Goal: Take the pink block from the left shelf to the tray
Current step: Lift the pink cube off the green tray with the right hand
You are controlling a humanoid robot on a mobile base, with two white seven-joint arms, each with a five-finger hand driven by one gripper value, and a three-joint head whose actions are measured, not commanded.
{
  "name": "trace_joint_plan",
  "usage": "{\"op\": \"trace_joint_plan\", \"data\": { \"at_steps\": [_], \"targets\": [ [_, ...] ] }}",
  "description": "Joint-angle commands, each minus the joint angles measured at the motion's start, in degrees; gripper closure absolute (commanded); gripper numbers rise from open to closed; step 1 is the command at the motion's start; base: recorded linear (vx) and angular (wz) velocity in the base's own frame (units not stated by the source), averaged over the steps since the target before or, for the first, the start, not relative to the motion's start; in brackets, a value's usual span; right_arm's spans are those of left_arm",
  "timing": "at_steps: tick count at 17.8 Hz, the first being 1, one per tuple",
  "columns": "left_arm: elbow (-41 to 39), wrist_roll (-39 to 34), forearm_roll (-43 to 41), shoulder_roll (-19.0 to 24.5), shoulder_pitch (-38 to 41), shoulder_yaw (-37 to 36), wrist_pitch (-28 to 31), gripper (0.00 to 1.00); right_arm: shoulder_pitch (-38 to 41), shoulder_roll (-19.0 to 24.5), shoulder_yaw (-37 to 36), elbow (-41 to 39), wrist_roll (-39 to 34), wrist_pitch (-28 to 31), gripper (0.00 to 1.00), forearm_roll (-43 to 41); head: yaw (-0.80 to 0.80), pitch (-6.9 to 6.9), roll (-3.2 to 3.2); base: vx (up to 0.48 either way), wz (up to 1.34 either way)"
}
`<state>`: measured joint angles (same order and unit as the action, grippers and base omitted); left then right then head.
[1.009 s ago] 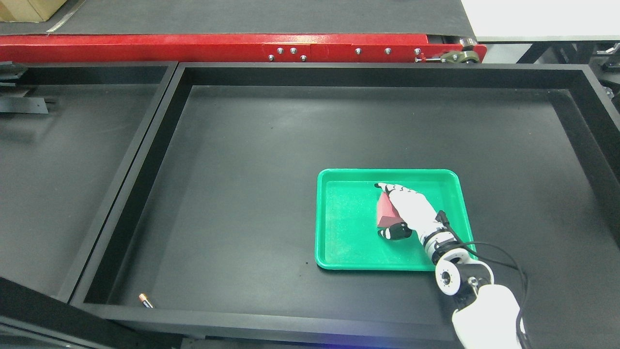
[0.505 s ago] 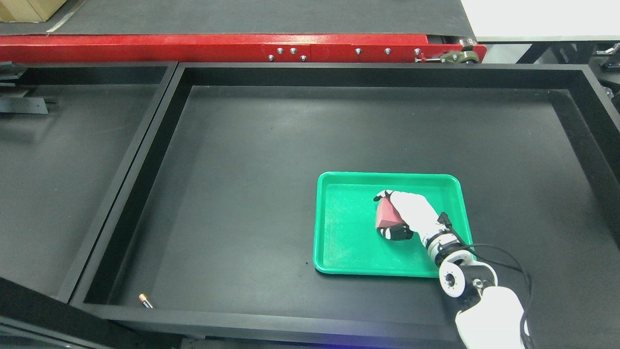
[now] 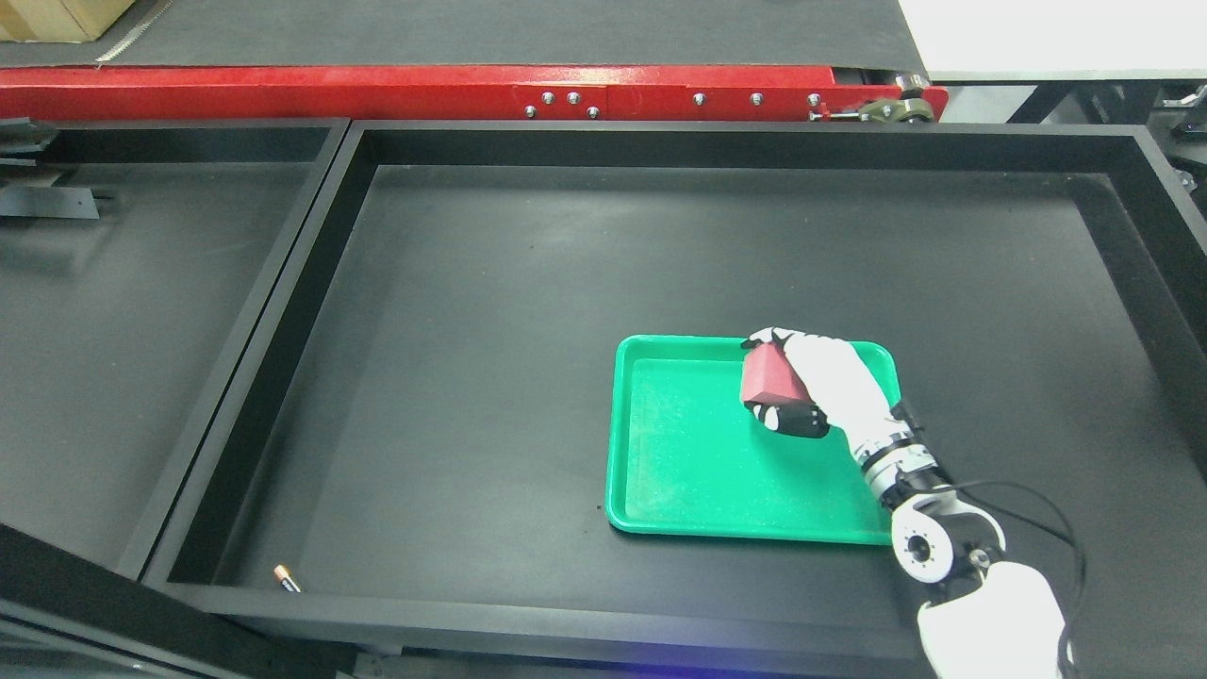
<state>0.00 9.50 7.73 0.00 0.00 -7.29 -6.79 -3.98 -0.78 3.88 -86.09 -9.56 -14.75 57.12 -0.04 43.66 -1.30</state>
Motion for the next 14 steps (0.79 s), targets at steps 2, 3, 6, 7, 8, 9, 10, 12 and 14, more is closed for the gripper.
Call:
{"op": "trace_joint_plan", "data": {
  "at_steps": [2,3,6,7,8,9,10,12,14],
  "targets": [
    [-1.0,-0.01,0.0,1.0,1.14,0.0,0.03,0.0,3.19,-1.86,-4.76,-6.81,27.66,-0.72,0.95,-1.39,0.0,0.0,0.0,-0.014,0.02],
    [-1.0,-0.01,0.0,1.0,1.14,0.0,0.03,0.0,3.63,-1.86,-4.76,-7.07,28.28,-0.72,0.95,-1.39,0.0,0.0,0.0,-0.018,0.03],
    [-1.0,-0.01,0.0,1.0,1.14,0.0,0.03,0.0,4.68,-1.86,-4.76,-7.6,29.59,-0.81,0.95,-1.74,0.0,0.0,0.0,-0.04,0.05],
    [-1.0,-0.01,0.0,1.0,1.14,0.0,0.03,0.0,5.12,-1.86,-4.76,-7.6,31.08,-0.81,0.95,-2.01,0.0,0.0,0.0,-0.055,0.05],
    [-1.0,-0.01,0.0,1.0,1.14,0.0,0.03,0.0,5.38,-1.77,-4.76,-7.6,32.49,-0.98,0.95,-2.44,0.0,0.0,0.0,-0.075,0.05],
    [-1.0,-0.01,0.0,1.0,1.14,0.0,0.03,0.0,5.39,-1.77,-4.76,-7.6,33.03,-1.16,0.95,-2.71,0.0,0.0,0.0,-0.075,0.05],
    [-1.0,-0.01,0.0,1.0,1.14,0.0,0.03,0.0,5.39,-1.77,-4.85,-7.69,33.38,-1.16,0.95,-2.89,0.0,0.0,0.0,-0.084,0.04],
    [-1.0,-0.01,0.0,1.0,1.14,0.0,0.03,0.0,4.95,-1.51,-4.85,-7.69,34.96,-1.25,0.95,-4.11,0.0,0.0,0.0,-0.094,0.04],
    [-1.0,-0.01,0.0,1.0,1.14,0.0,0.03,0.0,4.51,-1.25,-4.94,-7.69,36.89,-1.34,0.95,-5.17,0.0,0.0,0.0,-0.104,0.05]
  ]
}}
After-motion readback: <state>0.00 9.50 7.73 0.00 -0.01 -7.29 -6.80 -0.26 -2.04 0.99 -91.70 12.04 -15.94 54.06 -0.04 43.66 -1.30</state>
